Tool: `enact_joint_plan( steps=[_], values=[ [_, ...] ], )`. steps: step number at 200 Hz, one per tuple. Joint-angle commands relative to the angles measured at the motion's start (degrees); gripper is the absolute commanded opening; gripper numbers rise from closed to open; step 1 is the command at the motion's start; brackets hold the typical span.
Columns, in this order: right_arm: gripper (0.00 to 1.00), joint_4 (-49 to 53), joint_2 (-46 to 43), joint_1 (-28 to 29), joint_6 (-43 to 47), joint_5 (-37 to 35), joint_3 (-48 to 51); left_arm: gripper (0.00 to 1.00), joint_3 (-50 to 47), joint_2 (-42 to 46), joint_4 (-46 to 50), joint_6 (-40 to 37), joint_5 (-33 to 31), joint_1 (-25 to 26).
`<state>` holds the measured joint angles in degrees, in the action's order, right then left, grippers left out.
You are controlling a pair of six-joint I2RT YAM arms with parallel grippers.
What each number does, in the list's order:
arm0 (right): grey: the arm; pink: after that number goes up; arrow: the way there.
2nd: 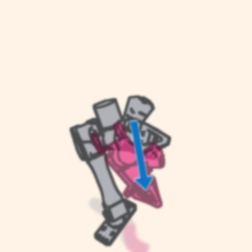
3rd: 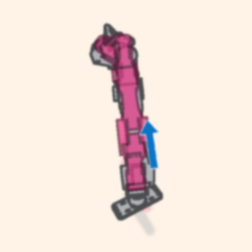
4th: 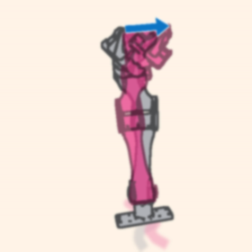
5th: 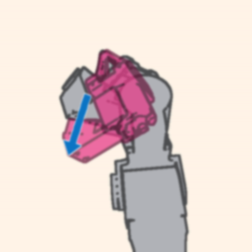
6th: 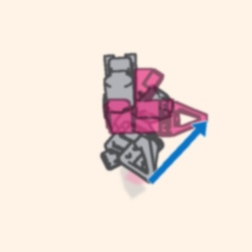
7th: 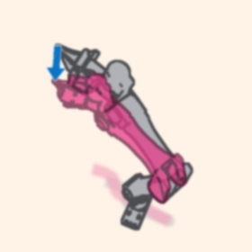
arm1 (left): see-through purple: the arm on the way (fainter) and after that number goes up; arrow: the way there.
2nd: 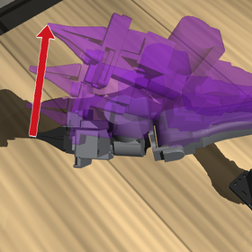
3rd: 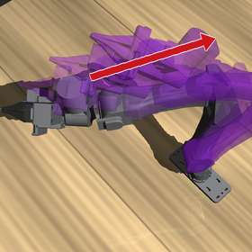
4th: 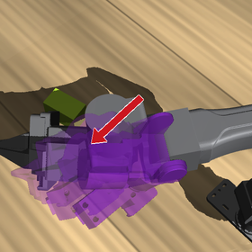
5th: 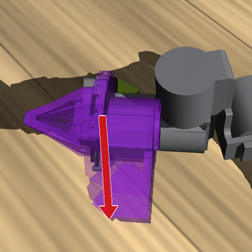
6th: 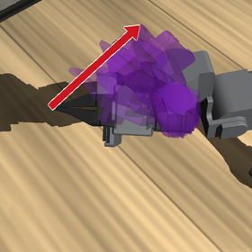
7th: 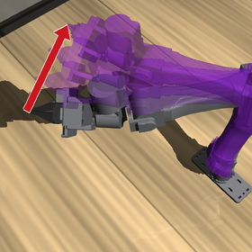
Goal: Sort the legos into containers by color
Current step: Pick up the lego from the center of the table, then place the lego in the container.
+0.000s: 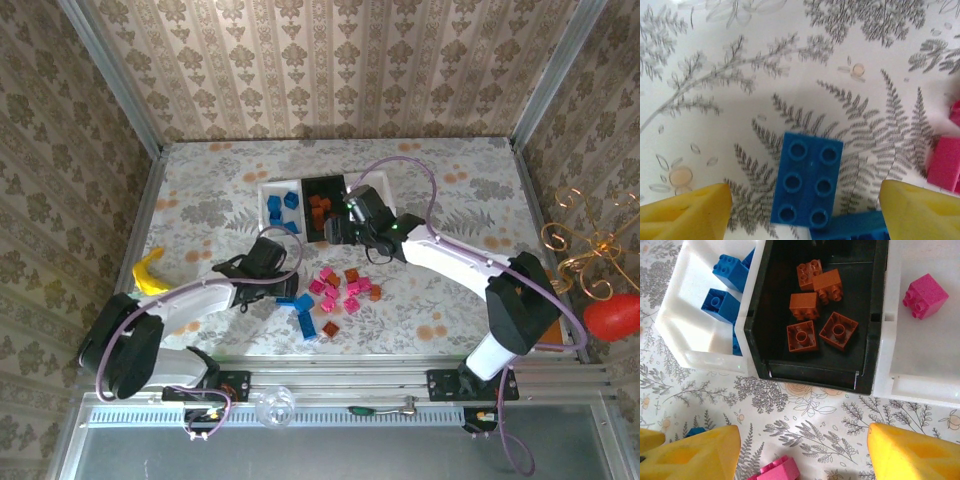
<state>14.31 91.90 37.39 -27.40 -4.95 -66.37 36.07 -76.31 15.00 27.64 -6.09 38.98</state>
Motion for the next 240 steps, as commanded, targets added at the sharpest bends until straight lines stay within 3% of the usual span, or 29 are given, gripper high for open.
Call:
enact_joint_plan(
  steps=[1,35,60,110,170,204,240],
  values=[
    [0.69,-0.86,-2.98,0.14,-0.81,-1.49,1.06,0.75,2.13,-2.88,1.82,-3.1,-4.08,0.31],
    [0.7,-1.36,-3.92,0.13,-1.14,-1.51,2.05,0.64,2.25,-7.8,0.21,-3.62,-4.68,0.39],
    [0.7,-1.38,-4.18,0.14,-1.21,-1.86,2.11,0.51,2.25,-10.45,-1.72,-3.38,-4.27,0.35],
    [0.7,-0.76,-4.69,0.12,-1.34,-2.83,2.92,0.32,2.52,-7.41,-1.37,-3.65,-3.23,0.36],
    [0.7,-1.74,-5.98,0.14,-2.71,-2.19,6.0,0.32,11.73,4.91,5.48,-6.9,-2.58,-3.48],
    [0.7,-2.14,-6.68,0.14,-3.36,-2.14,7.7,0.32,19.22,-2.24,1.98,-6.93,0.95,-9.68],
    [0.7,-0.73,-8.5,0.14,-3.45,-2.78,9.54,0.31,28.0,-15.07,-2.21,-6.07,3.12,-11.37]
  ],
)
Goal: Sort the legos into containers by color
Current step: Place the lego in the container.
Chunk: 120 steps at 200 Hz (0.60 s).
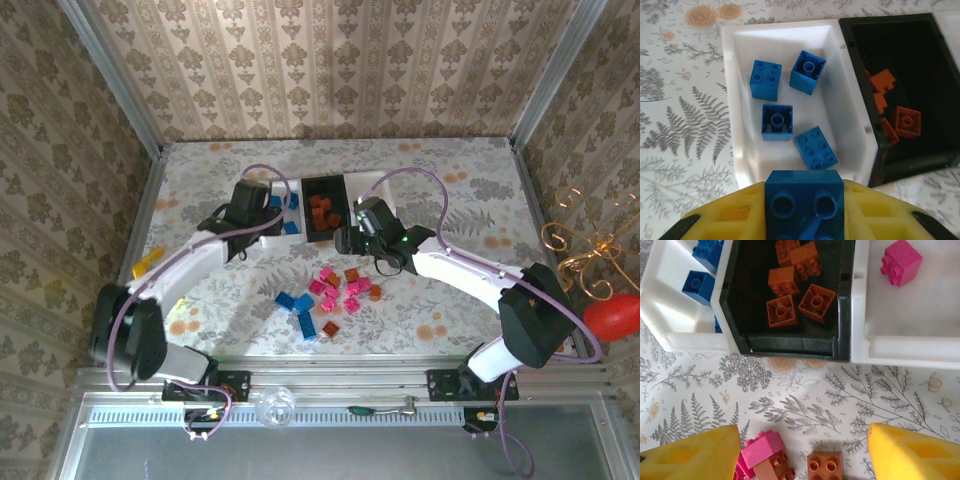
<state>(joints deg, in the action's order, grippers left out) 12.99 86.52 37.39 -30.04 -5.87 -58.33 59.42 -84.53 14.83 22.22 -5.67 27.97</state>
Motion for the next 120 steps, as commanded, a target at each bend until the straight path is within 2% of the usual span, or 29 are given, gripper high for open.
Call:
enact_joint_plan(
  steps=[1,44,51,66,83,120],
  values=[
    [0.7,0.61,-3.2,0.14,-0.81,-1.86,1.57,0.31,4.92,-7.17,-2.1,-0.66,2.74,-0.32],
    [0.7,2.09,-6.22,0.3,-1.3,-0.9,5.32,0.32,15.04,-19.0,-0.56,-0.7,4.56,-1.47],
    [0.7,2.37,-6.36,0.32,-1.35,-0.9,6.11,0.33,16.07,-20.11,-0.27,-0.57,4.85,-3.23],
    [0.7,2.6,-8.82,0.42,-1.33,-0.55,8.08,0.41,17.45,-21.44,0.23,-0.53,5.32,-3.76],
    [0.7,3.13,-9.93,0.48,-1.5,0.04,9.55,0.57,17.51,-20.93,-0.06,-0.35,5.64,-3.88],
    [0.7,2.6,-9.65,0.58,-2.05,3.14,11.52,0.78,14.67,-14.33,-2.39,1.17,8.14,-3.3]
  ],
)
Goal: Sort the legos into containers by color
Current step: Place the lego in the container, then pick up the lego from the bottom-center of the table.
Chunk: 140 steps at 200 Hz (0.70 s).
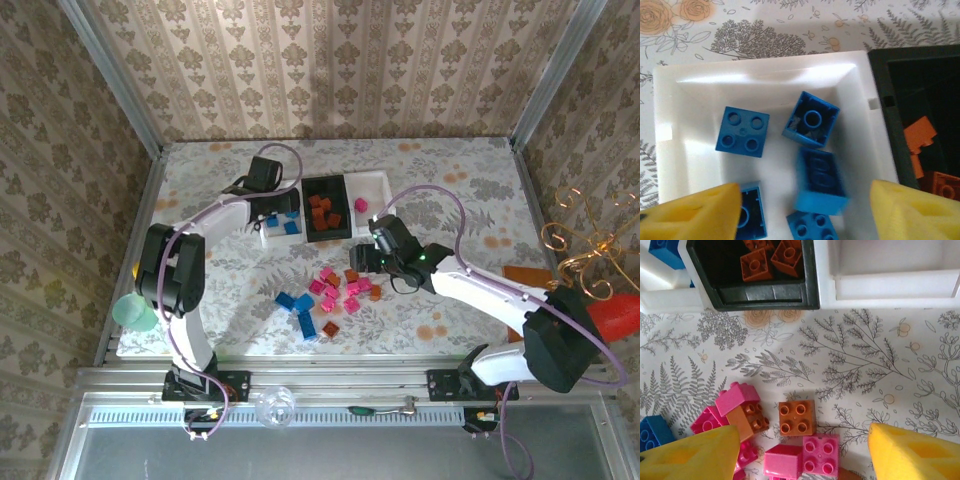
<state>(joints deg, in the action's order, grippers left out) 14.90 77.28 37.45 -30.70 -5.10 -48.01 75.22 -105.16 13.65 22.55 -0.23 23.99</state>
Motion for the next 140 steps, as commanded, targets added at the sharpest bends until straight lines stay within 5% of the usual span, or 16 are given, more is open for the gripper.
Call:
enact_joint_plan(
  steps=[1,54,140],
  values=[
    [0.7,0.68,-0.34,0.52,-1.39,2.47,1.23,0.78,-1.26,6.51,-1.28,0.88,2.78,0.69],
    [0.68,3.56,1.17,0.91,-4.76,0.53,3.27,1.0,-13.04,22.45,-5.31,2.82,2.63,6.71],
    [0.62,3.32,5.88,1.39,-9.64,2.69,8.37,1.0,-31.98,37.63,-7.39,5.92,-0.28,12.22]
  ],
)
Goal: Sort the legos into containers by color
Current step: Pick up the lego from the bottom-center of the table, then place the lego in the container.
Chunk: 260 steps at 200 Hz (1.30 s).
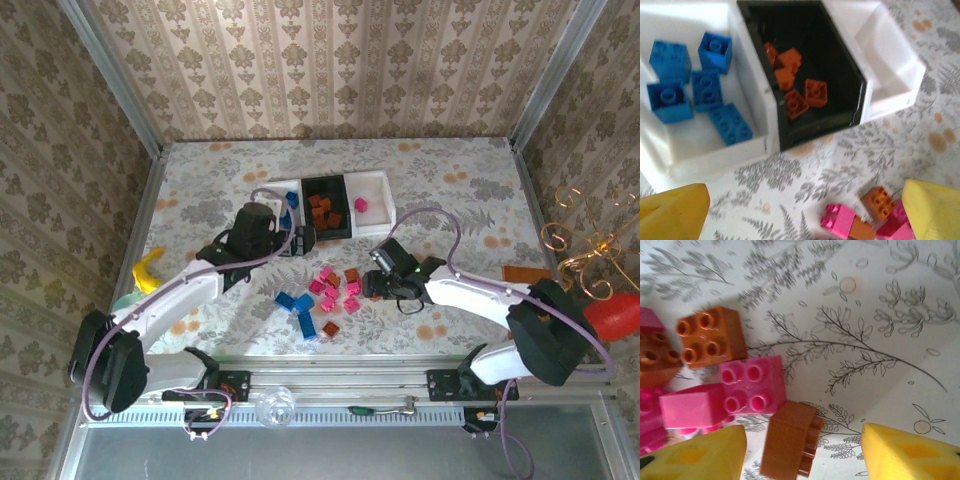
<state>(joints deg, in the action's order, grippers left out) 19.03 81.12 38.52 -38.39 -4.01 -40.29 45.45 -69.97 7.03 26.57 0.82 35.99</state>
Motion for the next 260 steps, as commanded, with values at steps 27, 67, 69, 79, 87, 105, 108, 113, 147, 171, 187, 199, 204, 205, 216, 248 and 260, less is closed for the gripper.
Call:
enact_joint_plan(
  steps=[27,67,69,79,87,105,108,113,147,171,187,199,204,205,216,248,260],
  values=[
    [0.57,-1.35,3.58,0.37,-1.95,1.79,0.2,1.0,-5.02,3.81,-0.35,2.46,-1.7,0.31],
    [0.37,0.93,1.61,0.21,-1.22,-0.88,0.74,1.0,-8.32,5.77,0.24,3.27,-1.79,0.31],
    [0.36,1.08,1.41,0.3,-1.11,-1.08,0.7,1.0,-8.53,5.91,0.22,3.3,-1.85,0.31],
    [0.32,1.97,0.01,0.27,-0.37,-1.66,0.48,1.0,-9.25,6.6,0.67,3.74,-2.5,0.3],
    [0.29,2.69,-0.96,0.28,0.48,-2.27,0.15,1.0,-9.94,7.35,0.95,4.01,-2.92,0.27],
    [0.26,4.06,-5.41,0.2,2.76,-3.0,-1.39,1.0,-11.47,9.13,1.63,4.15,-3.57,0.22],
    [0.25,4.13,-5.92,0.23,3.22,-3.02,-1.81,1.0,-11.71,9.46,1.81,4.11,-3.67,0.22],
    [0.25,4.29,-6.72,0.23,3.99,-2.93,-2.77,1.0,-12.14,9.94,2.12,4.15,-3.84,0.22],
    [0.24,2.18,-5.42,0.18,8.58,-1.6,-12.18,1.0,-15.56,13.54,3.42,5.67,-5.16,0.22],
    [0.23,0.12,3.01,-0.02,10.79,-0.41,-21.77,1.0,-17.3,15.43,4.88,6.93,-5.21,0.22],
    [0.23,-1.21,9.52,-0.35,11.82,0.15,-28.63,1.0,-18.13,17.07,6.13,7.42,-5.46,0.22],
    [0.23,-1.44,14.6,-0.81,12.02,0.25,-34.12,1.0,-18.91,18.65,6.74,7.79,-5.65,0.28],
    [0.23,-1.44,16.66,-1.01,12.02,0.28,-36.26,1.0,-19.2,19.37,6.97,8.0,-5.74,0.23],
    [0.23,-1.44,17.03,-1.05,12.02,0.25,-36.7,1.0,-19.27,19.49,6.96,8.03,-5.74,0.27],
    [0.23,-1.82,21.24,-1.5,12.01,-0.29,-40.97,1.0,-19.84,20.71,7.56,8.31,-5.98,0.22],
    [0.25,0.25,32.65,-2.37,11.72,-4.35,-52.35,1.0,-20.82,22.64,9.19,9.06,-5.71,0.22],
    [0.26,1.73,36.32,-2.78,11.55,-5.24,-56.28,1.0,-21.06,22.73,9.57,9.29,-5.4,0.22]
  ],
)
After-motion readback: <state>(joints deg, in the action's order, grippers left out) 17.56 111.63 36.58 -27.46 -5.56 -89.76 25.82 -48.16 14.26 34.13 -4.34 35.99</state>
